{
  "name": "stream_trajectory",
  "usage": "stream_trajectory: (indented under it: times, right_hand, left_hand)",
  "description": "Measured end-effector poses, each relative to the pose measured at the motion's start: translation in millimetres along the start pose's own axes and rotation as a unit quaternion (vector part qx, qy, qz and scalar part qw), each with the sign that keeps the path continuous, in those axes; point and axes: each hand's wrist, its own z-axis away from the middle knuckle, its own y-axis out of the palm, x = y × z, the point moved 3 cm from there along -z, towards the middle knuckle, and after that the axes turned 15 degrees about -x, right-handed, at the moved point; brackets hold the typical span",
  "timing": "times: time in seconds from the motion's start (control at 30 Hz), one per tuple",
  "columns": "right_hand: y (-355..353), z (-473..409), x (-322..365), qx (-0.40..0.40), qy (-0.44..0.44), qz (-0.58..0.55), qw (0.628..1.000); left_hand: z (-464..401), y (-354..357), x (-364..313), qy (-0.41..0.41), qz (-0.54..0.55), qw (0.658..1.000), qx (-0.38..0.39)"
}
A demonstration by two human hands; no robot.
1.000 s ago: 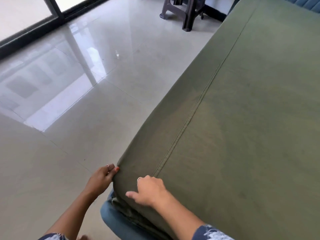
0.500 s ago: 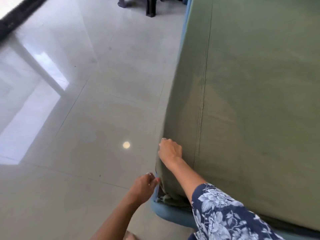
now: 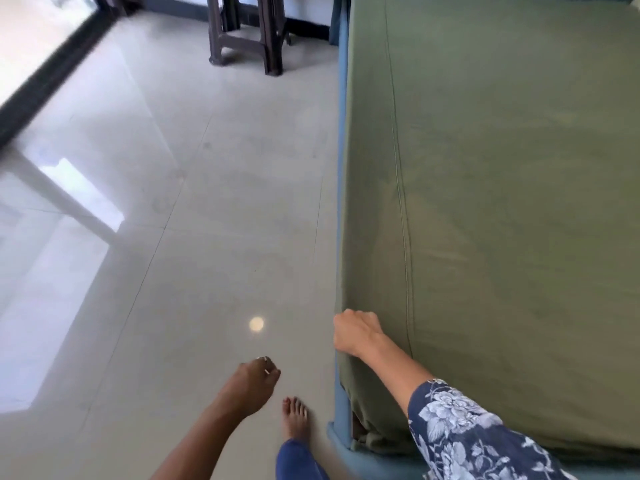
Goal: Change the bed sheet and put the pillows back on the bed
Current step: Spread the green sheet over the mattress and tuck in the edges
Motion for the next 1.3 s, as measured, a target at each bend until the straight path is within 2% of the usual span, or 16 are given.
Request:
stream_trajectory:
  times: [0.17,0.3,0.4,0.5,0.57,0.6,0.63,0.7,0.8,0.87,0.93,1.0,1.13,1.23,1.3]
  right_hand:
    - [-36.0,-53.8,-20.7,-0.073,0.082,-0.034,0.993]
    - [-48.0,-110.0,-34.1,-0.125,0.138,-0.059,0.981]
    - [-44.5,-126.6,-35.9,-0.095,0.153,-0.062,0.982]
    - [-37.0,-134.5,-37.8,-0.073,0.155,-0.09,0.981]
    - [-37.4,-135.6,-37.1,-0.107,0.163,-0.106,0.975]
    - [-33.2,-135.6,-37.2,-0.099,0.162,-0.116,0.975]
    - [-28.0,-139.0,-36.8,-0.075,0.159,-0.146,0.973]
    - [-13.4,-147.1,-34.0,-0.12,0.131,-0.151,0.972]
    - [-32.4,-138.7,-27.6,-0.046,0.104,-0.137,0.984]
    - [-36.1,-139.7,-30.8,-0.04,0.087,-0.142,0.985]
    - [-41.2,-144.4,-34.5,-0.001,0.089,-0.149,0.985]
    - [-54.1,-158.7,-39.4,-0.032,0.116,-0.159,0.98]
    - [-87.9,-217.7,-62.0,-0.132,0.185,-0.167,0.959]
    - [-105.7,-276.4,-78.3,-0.155,0.23,-0.166,0.946]
    - [-114.7,-311.1,-84.6,-0.138,0.244,-0.156,0.947]
  left_hand:
    - [-64.4,-32.6,-59.0,0.056,-0.03,0.998,0.0]
    - [-141.0,-50.3,-113.7,0.09,-0.02,0.995,-0.041]
    - [-190.1,-52.4,-156.1,0.09,-0.003,0.993,-0.077]
    - [-228.9,-49.4,-201.7,0.055,0.023,0.992,-0.11]
    - [-247.9,-38.2,-224.6,0.034,0.021,0.993,-0.109]
    - [-252.1,-34.1,-230.7,0.028,0.021,0.994,-0.105]
    - [-257.3,-31.1,-234.4,0.027,0.03,0.994,-0.103]
    - [-264.2,-26.9,-228.6,0.054,0.068,0.99,-0.114]
    - [-271.5,-22.9,-204.0,0.075,0.106,0.984,-0.125]
    - [-275.6,-22.6,-197.4,0.064,0.122,0.986,-0.09]
    - [-279.9,-28.9,-203.3,0.076,0.118,0.989,-0.055]
    - [-295.2,-43.0,-218.8,0.095,0.094,0.99,-0.045]
    - [-372.2,-80.7,-274.3,0.065,0.082,0.988,-0.117]
    - [-440.6,-103.7,-319.0,0.028,0.087,0.984,-0.154]
    - [-477.9,-118.6,-339.9,0.045,0.065,0.984,-0.159]
